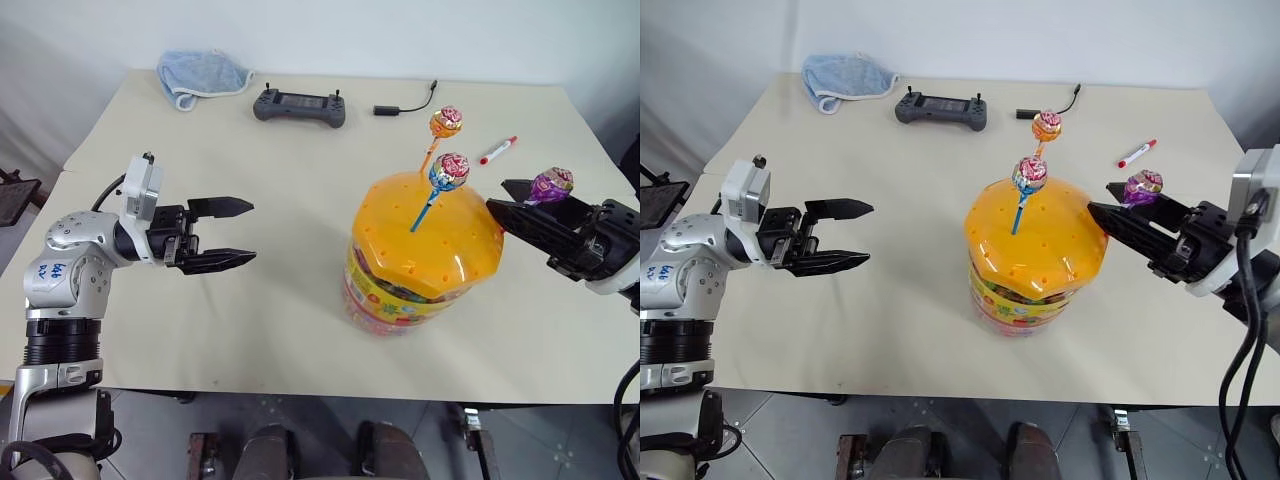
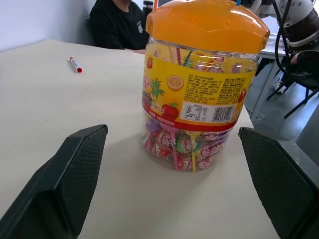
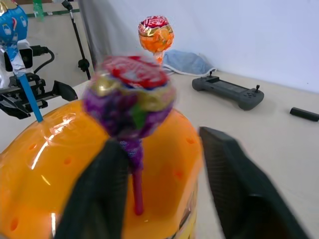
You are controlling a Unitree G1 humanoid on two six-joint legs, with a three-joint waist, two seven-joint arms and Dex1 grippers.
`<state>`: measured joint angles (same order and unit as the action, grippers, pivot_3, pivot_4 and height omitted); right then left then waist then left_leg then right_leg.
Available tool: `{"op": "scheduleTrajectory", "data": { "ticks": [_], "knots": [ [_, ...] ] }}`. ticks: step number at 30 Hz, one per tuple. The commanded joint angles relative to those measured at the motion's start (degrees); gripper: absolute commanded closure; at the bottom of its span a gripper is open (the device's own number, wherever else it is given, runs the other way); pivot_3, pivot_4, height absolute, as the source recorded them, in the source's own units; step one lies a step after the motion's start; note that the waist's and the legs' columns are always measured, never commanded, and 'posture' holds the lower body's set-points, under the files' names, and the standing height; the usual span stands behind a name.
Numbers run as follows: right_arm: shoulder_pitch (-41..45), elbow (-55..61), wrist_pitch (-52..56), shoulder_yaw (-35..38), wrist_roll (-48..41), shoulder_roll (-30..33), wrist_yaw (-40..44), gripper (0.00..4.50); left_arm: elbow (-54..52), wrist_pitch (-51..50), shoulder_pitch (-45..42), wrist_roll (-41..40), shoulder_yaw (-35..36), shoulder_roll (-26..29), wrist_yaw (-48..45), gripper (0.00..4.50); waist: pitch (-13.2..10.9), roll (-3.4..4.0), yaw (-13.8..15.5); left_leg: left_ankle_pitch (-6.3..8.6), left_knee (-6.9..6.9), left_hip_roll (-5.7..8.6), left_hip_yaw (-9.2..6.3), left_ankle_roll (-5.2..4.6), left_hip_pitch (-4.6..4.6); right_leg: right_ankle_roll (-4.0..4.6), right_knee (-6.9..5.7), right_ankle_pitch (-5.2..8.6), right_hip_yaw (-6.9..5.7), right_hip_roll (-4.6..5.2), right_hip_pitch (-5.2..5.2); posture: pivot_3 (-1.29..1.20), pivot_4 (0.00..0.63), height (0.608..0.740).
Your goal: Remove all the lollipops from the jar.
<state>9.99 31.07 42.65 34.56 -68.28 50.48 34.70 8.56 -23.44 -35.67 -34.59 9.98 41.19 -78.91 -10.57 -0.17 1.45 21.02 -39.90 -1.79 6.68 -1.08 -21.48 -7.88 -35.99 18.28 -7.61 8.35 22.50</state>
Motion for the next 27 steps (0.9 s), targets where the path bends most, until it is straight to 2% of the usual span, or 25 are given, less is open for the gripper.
{"op": "scheduleTrajectory", "data": {
  "ticks": [1,3,8,15,20,22,27],
  "knots": [
    [1.01,1.18,-1.2,1.85,-1.63,0.49,-0.9,3.76,-2.53,0.77,0.66,-1.33,1.12,0.06,0.17,0.0,0.0,0.0,0.0,0.0,-0.01,0.0,0.0,0.0,-0.01,0.0,0.0,0.0,0.0,0.0,0.0,0.0,0.15,0.74],
    [1.26,1.56,-1.05,2.33,-2.47,0.79,-1.62,4.43,-2.76,0.77,0.93,-1.47,1.25,0.09,0.19,0.0,0.0,0.0,0.01,0.01,-0.03,0.0,0.0,-0.02,-0.02,0.0,0.0,0.0,0.0,0.0,0.0,0.0,0.15,0.74],
    [3.55,1.34,-0.27,3.3,-6.39,2.72,-4.99,4.47,-2.42,1.18,0.68,-1.55,1.34,-0.21,0.14,0.0,0.0,0.0,-0.12,0.01,-0.04,0.0,0.0,-0.02,-0.02,0.0,-0.01,0.0,0.01,0.01,0.0,0.0,0.15,0.74],
    [11.19,-3.76,-1.09,4.22,-6.85,6.66,-9.45,4.47,-2.34,2.01,0.14,-2.22,1.94,-0.86,-0.16,0.0,0.0,0.0,-0.08,0.03,-0.06,-0.01,0.0,-0.04,-0.03,0.0,-0.02,0.0,0.01,0.01,0.01,0.0,0.15,0.74],
    [14.73,-12.05,0.38,3.14,-1.44,10.0,-11.77,4.47,-2.14,2.68,-0.07,-2.66,2.27,-0.89,0.15,0.0,0.0,-0.01,-0.06,0.04,-0.07,0.0,0.01,-0.05,-0.05,-0.01,-0.01,0.0,0.0,0.04,0.01,0.0,0.15,0.74],
    [13.6,-16.77,1.81,1.44,3.87,12.69,-11.78,4.47,-2.29,2.97,0.16,-2.6,2.42,-0.74,0.13,0.0,0.0,-0.01,-0.07,0.05,-0.07,0.0,0.01,-0.06,-0.05,-0.01,-0.01,0.0,-0.01,0.04,0.01,0.0,0.15,0.74],
    [9.01,-28.37,7.24,-7.73,16.53,18.16,-10.23,4.47,-3.96,2.52,0.76,-3.42,3.22,-0.11,0.6,0.0,0.02,-0.04,-0.11,0.05,-0.06,0.0,0.03,-0.07,-0.06,-0.02,0.0,-0.01,-0.01,0.05,0.02,0.0,0.15,0.74]
  ]
}}
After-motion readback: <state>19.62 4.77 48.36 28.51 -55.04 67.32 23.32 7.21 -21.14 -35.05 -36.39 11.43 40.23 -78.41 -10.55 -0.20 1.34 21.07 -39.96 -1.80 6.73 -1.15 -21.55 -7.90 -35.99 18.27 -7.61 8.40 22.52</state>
